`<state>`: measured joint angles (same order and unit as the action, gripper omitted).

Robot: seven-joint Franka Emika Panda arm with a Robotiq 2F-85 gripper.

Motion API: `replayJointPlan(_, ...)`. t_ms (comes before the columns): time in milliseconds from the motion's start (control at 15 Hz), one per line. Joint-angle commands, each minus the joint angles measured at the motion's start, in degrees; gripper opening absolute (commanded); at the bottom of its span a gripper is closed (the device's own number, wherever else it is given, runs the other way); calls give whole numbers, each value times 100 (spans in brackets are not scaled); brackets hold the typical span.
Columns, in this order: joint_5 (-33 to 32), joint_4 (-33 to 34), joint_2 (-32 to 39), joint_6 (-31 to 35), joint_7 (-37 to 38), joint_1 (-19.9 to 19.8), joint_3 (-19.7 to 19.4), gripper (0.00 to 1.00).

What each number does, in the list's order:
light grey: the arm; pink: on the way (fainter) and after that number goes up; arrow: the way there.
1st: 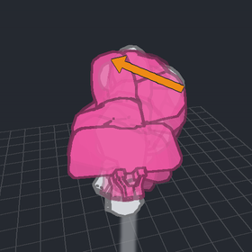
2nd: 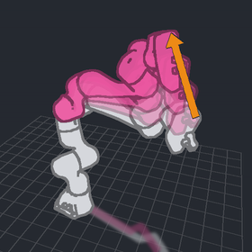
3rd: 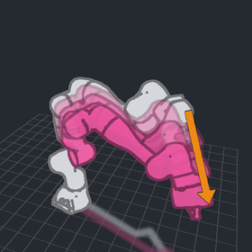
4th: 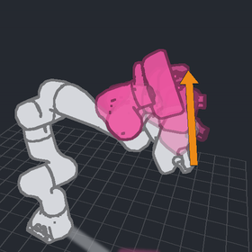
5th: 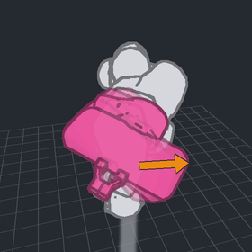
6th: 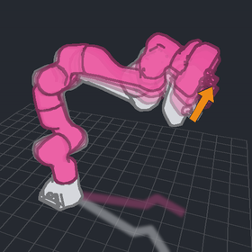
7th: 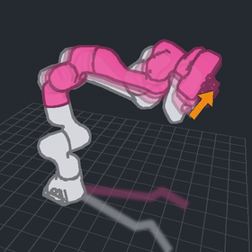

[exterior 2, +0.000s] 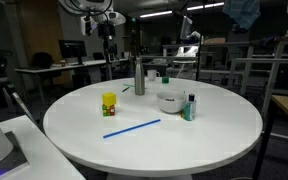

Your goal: Take the yellow block and put it on the table

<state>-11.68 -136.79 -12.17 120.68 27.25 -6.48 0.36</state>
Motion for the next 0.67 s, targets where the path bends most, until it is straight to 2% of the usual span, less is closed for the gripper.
replayJointPlan(0, -25, -235, 29, 444, -237, -9, -95, 100)
replayJointPlan(333, 179, -524, 80, 968, -613, 18, -193, 100)
replayJointPlan(600, 557, -793, 89, 1316, -1206, 64, -294, 100)
